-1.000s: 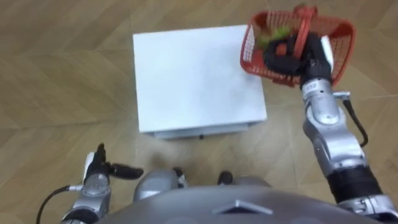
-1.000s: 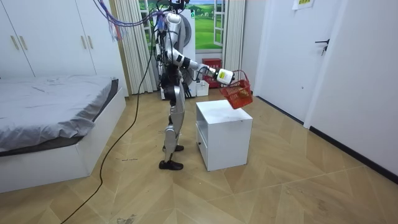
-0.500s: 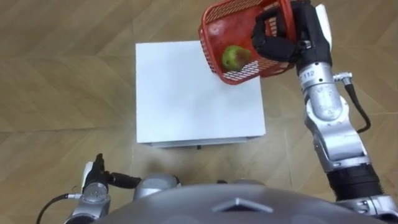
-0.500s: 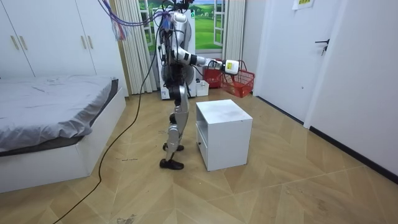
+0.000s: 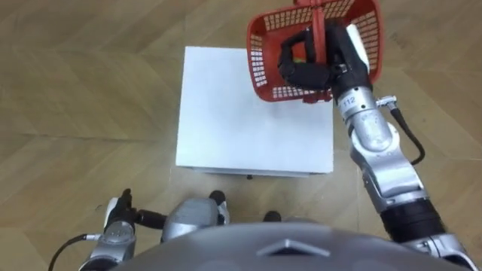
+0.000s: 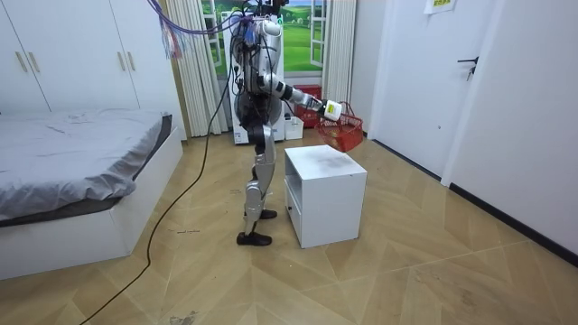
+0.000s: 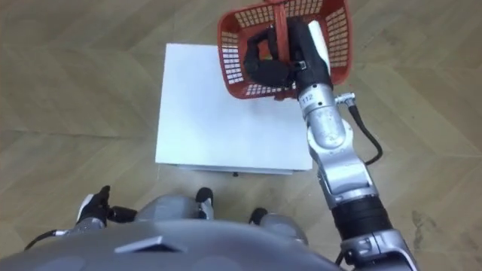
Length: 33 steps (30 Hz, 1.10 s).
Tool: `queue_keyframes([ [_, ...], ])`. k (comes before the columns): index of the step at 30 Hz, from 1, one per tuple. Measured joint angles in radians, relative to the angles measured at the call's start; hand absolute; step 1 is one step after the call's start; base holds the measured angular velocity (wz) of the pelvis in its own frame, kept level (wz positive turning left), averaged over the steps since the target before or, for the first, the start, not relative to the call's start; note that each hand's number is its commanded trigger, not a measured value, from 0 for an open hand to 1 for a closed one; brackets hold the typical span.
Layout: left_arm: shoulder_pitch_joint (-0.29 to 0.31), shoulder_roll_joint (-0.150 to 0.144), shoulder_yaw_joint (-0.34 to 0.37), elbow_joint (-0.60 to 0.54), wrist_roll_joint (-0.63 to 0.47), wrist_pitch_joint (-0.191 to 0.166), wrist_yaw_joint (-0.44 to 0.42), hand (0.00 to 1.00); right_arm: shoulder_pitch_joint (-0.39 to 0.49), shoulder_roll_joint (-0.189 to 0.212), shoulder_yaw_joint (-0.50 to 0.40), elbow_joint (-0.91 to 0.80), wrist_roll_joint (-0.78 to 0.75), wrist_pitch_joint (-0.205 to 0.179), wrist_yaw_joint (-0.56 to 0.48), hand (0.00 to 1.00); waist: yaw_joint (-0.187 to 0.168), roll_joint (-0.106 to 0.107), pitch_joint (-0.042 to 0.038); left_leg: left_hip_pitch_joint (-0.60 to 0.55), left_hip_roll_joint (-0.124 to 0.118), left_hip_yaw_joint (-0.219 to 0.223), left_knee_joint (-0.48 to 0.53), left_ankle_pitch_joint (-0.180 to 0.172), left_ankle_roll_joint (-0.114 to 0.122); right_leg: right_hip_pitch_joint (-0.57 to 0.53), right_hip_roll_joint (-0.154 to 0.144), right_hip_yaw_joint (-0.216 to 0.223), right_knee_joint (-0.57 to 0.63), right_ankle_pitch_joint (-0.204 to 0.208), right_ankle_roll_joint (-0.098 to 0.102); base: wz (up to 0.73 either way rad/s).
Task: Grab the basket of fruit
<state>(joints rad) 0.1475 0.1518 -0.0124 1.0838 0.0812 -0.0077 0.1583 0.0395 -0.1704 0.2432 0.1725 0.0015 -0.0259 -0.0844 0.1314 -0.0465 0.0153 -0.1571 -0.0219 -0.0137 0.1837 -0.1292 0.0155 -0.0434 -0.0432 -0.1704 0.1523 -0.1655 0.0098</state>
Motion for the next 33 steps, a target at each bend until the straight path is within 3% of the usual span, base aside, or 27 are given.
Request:
queue_keyframes([
  [8,0.003,0.022,0.000,0.046,0.001,0.002,0.007,0.00,-0.001,0.024,0.029,0.119,0.030,0.000,-0.003,1.00,0.011,-0.036,0.0009,-0.053,-0.009,-0.004,0.035,-0.003,0.011,-0.032,-0.010,-0.040,0.010,0.000,0.000,0.06],
  [13,0.004,0.024,-0.003,0.045,0.022,0.018,0.006,0.00,-0.008,0.023,0.055,0.153,0.049,0.002,-0.004,1.00,0.016,-0.023,0.0048,-0.096,-0.009,-0.007,0.075,-0.011,0.016,-0.056,-0.013,-0.055,0.020,0.000,0.000,0.04],
  [15,0.002,0.023,-0.011,0.046,0.028,0.024,0.005,0.00,-0.016,0.023,0.063,0.158,0.056,0.003,-0.003,1.00,0.016,-0.010,0.0110,-0.114,-0.009,-0.008,0.094,-0.015,0.018,-0.068,-0.013,-0.059,0.028,0.000,0.000,0.00],
  [19,0.004,0.023,-0.017,0.051,0.041,0.035,0.005,0.00,-0.026,0.023,0.082,0.191,0.070,0.004,0.001,0.98,0.018,0.011,0.0081,-0.134,-0.010,-0.008,0.106,-0.017,0.020,-0.088,-0.017,-0.063,0.046,0.000,0.000,0.00],
  [20,0.004,0.024,-0.022,0.059,0.041,0.040,0.005,0.00,-0.035,0.024,0.092,0.212,0.071,0.004,0.003,0.08,0.017,0.012,0.0073,-0.134,-0.009,-0.008,0.106,-0.017,0.020,-0.093,-0.018,-0.068,0.055,0.000,0.000,0.00],
  [21,0.004,0.023,-0.024,0.062,0.041,0.042,0.005,0.00,-0.036,0.024,0.095,0.220,0.072,0.004,0.005,0.00,0.017,0.013,0.0072,-0.135,-0.009,-0.009,0.107,-0.017,0.021,-0.093,-0.018,-0.072,0.055,0.000,0.000,0.00],
  [33,0.004,0.021,-0.055,0.075,0.041,0.054,0.007,0.00,-0.036,0.025,0.123,0.263,0.081,0.005,0.012,0.00,0.015,0.010,0.0059,-0.145,-0.010,-0.015,0.120,-0.017,0.021,-0.093,-0.018,-0.081,0.055,0.000,0.000,0.01],
])
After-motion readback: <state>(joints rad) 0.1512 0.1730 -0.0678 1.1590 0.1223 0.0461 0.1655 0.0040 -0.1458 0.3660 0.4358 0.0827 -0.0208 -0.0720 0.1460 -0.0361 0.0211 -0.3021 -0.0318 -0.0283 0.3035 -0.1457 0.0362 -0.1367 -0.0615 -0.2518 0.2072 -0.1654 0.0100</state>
